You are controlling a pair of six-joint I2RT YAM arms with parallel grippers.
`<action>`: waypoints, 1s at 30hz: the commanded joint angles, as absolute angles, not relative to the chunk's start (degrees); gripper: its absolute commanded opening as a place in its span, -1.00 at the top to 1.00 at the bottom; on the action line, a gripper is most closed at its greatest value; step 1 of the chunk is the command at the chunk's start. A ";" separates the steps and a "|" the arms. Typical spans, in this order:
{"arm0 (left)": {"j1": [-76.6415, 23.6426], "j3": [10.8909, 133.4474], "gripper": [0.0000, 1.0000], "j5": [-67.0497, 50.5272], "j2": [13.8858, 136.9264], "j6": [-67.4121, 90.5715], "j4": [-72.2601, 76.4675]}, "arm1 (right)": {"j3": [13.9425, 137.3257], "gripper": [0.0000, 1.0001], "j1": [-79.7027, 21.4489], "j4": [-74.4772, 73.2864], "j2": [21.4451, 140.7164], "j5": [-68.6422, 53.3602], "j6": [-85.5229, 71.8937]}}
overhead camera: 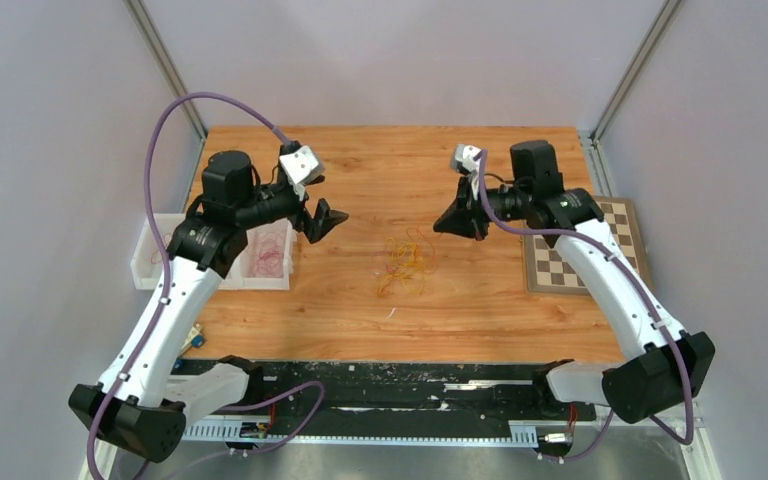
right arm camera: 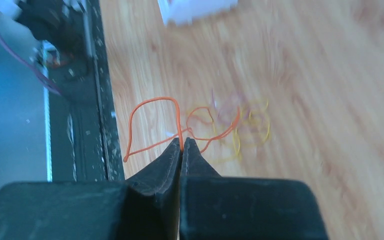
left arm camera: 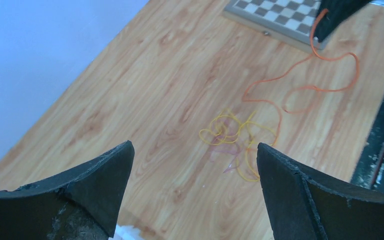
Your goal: Untangle the cables
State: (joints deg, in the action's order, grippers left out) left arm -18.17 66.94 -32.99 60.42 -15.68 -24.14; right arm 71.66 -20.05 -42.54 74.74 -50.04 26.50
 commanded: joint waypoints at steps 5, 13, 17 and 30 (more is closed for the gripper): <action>-26.93 80.92 -1.00 -46.61 67.85 -17.06 -37.15 | 86.14 1.00 -20.10 -40.41 76.89 -64.69 18.95; -34.66 79.20 -1.00 -49.18 70.40 -8.30 -26.48 | 88.11 1.00 -21.38 -37.95 76.49 -66.60 15.26; -36.01 78.05 -1.00 -50.24 72.02 -2.23 -20.86 | 88.82 1.00 -21.41 -37.76 76.34 -67.85 14.63; -37.90 78.38 -0.78 -49.30 79.34 3.08 -13.09 | 92.76 1.00 -21.42 -36.45 76.76 -72.39 11.56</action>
